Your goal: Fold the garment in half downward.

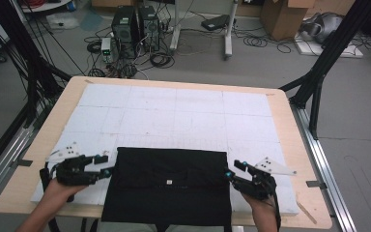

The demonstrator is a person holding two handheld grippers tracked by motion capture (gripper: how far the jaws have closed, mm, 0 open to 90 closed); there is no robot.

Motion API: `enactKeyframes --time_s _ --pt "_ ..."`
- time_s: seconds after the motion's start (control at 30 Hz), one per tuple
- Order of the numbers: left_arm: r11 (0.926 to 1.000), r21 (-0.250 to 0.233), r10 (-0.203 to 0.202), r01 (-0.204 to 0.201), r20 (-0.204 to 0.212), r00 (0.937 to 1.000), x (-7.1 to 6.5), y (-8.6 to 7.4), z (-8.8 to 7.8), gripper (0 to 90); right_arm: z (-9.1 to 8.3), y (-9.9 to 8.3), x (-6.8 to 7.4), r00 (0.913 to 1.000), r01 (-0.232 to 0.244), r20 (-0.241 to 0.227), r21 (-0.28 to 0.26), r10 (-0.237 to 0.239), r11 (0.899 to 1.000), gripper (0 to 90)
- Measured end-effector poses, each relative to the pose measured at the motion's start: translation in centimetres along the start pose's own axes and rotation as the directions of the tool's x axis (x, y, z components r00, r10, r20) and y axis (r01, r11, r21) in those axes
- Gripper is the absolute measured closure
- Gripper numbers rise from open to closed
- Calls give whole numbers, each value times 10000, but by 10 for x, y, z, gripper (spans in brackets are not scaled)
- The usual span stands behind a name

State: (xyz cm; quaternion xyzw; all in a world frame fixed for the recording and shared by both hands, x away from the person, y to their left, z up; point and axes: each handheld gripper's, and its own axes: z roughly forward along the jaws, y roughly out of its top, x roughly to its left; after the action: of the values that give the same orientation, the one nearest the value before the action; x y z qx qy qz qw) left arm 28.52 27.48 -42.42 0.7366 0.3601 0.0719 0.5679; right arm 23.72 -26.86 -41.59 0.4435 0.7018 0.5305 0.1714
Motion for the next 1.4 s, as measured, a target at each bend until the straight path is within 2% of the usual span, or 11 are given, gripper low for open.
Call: enactKeyframes --time_s 0.13,0.33,0.43,0.6,0.7,0.83,0.9,0.93,1.03,1.1,1.4 --pt "9996 -219 -202 189 -597 9980 19 18 14 319 10 24 -8 9976 226 667 -298 -205 9993 297" --pt "9943 934 -395 508 -1189 9921 41 17 47 308 52 37 -22 9926 546 1027 956 -644 9939 248" --pt "9884 1340 -554 716 -1206 9912 45 12 56 297 71 34 -26 9903 721 1043 1782 -917 9813 240" --pt "9750 2195 -108 351 -1108 9938 45 7 65 311 86 27 -34 9882 594 1202 2674 -945 9618 263" --pt "9646 2628 478 -208 -965 9942 41 4 67 389 90 20 -38 9896 577 1087 3012 -944 9518 339" --pt "9535 2896 1033 -837 -529 9932 37 3 67 736 92 7 -38 9929 715 651 3429 -996 9366 517" --pt "9573 2763 1063 -852 -624 9924 36 3 67 807 89 6 -38 9918 997 425 3334 -1206 9375 776" --pt "9621 2595 1055 -835 -719 9918 36 5 66 821 88 6 -40 9929 1026 247 3197 -1166 9419 807" --pt "9864 1576 628 -465 -1004 9930 43 13 61 834 86 12 -46 9895 1247 362 2780 -1401 9525 834" --pt "9890 1386 683 -519 -1157 9909 47 23 63 835 84 21 -53 9931 884 574 2106 -1026 9736 835" --pt "9948 879 685 -511 -2076 9758 67 64 91 834 111 63 -73 9823 740 1595 1536 -986 9854 834"
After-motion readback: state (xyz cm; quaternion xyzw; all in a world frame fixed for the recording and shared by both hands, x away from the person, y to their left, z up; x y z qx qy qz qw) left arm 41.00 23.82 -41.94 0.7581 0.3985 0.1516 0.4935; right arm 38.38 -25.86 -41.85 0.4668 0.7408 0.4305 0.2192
